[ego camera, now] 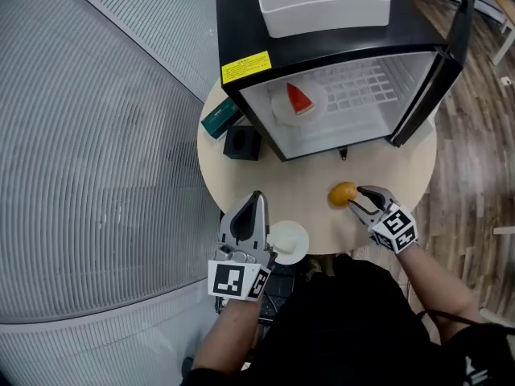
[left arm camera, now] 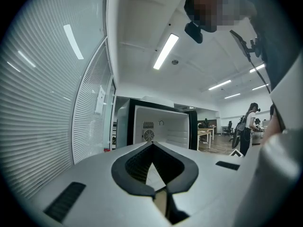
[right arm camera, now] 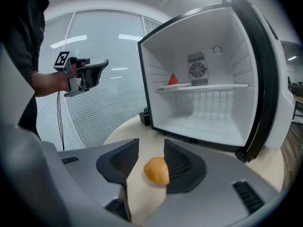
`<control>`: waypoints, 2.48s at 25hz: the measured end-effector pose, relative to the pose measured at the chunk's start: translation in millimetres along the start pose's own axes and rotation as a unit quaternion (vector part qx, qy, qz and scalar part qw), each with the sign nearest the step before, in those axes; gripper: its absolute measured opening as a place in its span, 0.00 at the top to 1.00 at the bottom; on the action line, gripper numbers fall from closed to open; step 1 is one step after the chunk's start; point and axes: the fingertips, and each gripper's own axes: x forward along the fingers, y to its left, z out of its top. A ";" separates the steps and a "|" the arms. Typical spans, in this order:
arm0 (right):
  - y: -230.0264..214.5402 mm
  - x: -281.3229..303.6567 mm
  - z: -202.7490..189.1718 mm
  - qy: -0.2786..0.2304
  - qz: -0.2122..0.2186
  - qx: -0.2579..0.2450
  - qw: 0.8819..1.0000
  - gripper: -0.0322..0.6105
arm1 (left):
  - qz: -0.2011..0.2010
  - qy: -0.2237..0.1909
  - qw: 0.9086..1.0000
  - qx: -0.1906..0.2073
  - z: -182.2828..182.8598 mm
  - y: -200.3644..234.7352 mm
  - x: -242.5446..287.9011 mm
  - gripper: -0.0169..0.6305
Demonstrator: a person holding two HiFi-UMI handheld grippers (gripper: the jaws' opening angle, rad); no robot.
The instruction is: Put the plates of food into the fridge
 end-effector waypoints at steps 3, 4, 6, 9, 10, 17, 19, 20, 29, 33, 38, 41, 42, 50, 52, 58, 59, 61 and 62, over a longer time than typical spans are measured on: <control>5.4 12.7 -11.4 0.020 0.016 -0.002 1.000 0.69 | 0.008 -0.002 1.000 -0.002 -2.1 6.0 -3.8 0.97; 6.5 16.4 -15.3 0.026 0.019 -0.008 0.999 0.66 | 0.010 -0.001 1.000 -0.001 -2.6 7.9 -5.1 0.97; 7.4 22.6 -22.0 0.036 0.021 -0.028 0.999 0.57 | 0.016 0.002 1.000 0.001 -3.6 12.0 -7.1 0.97; 6.6 31.8 -31.1 0.051 0.024 -0.054 0.997 0.52 | 0.027 0.004 1.000 0.002 -6.2 20.1 -9.2 0.97; 6.2 35.0 -34.2 0.056 0.024 -0.060 0.996 0.51 | 0.032 0.005 0.999 0.003 -8.1 23.1 -10.1 0.97; -0.5 51.6 -50.2 0.075 0.018 -0.088 0.993 0.41 | 0.043 0.027 0.999 -0.002 -28.1 30.9 -12.8 0.97; -4.5 56.1 -53.1 0.080 0.018 -0.094 0.992 0.39 | 0.043 0.029 0.999 -0.001 -30.5 32.8 -11.1 0.97; -6.9 58.1 -54.7 0.083 0.018 -0.095 0.992 0.38 | 0.043 0.031 0.999 0.000 -32.0 34.2 -10.2 0.97; -13.4 71.9 -77.8 0.113 0.032 -0.107 0.987 0.33 | 0.052 0.044 0.998 -0.002 -46.0 43.2 -3.8 0.97; -15.7 80.4 -84.7 0.122 0.036 -0.111 0.986 0.33 | 0.054 0.045 0.998 -0.002 -48.4 44.7 -0.5 0.97; -16.4 88.8 -93.5 0.131 0.040 -0.121 0.983 0.33 | 0.056 0.052 0.997 -0.003 -49.9 49.1 3.3 0.97; -13.3 92.9 -91.1 0.130 0.045 -0.125 0.983 0.33 | 0.057 0.054 0.997 -0.003 -49.3 50.9 4.8 0.97; -12.8 94.0 -90.2 0.130 0.046 -0.126 0.982 0.33 | 0.057 0.055 0.997 -0.003 -49.4 51.6 5.1 0.97; -12.9 97.7 -90.2 0.142 0.051 -0.117 0.982 0.33 | 0.052 0.055 0.997 -0.001 -45.4 52.4 8.8 0.97; -12.5 96.4 -88.3 0.139 0.049 -0.111 0.983 0.33 | 0.051 0.053 0.997 0.001 -42.9 53.9 9.6 0.97; -15.2 91.5 -67.0 0.123 0.038 -0.097 0.987 0.33 | 0.044 0.041 0.998 0.001 -34.8 53.6 14.5 0.97; -17.7 90.8 -64.3 0.120 0.034 -0.091 0.988 0.33 | 0.041 0.039 0.998 0.001 -33.6 52.5 15.6 0.97; -23.3 88.5 -61.0 0.118 0.023 -0.079 0.990 0.33 | 0.037 0.035 0.999 0.001 -30.4 50.6 17.6 0.97; -25.8 86.7 -59.7 0.119 0.018 -0.074 0.990 0.33 | 0.034 0.033 0.999 0.002 -28.7 50.0 18.5 0.97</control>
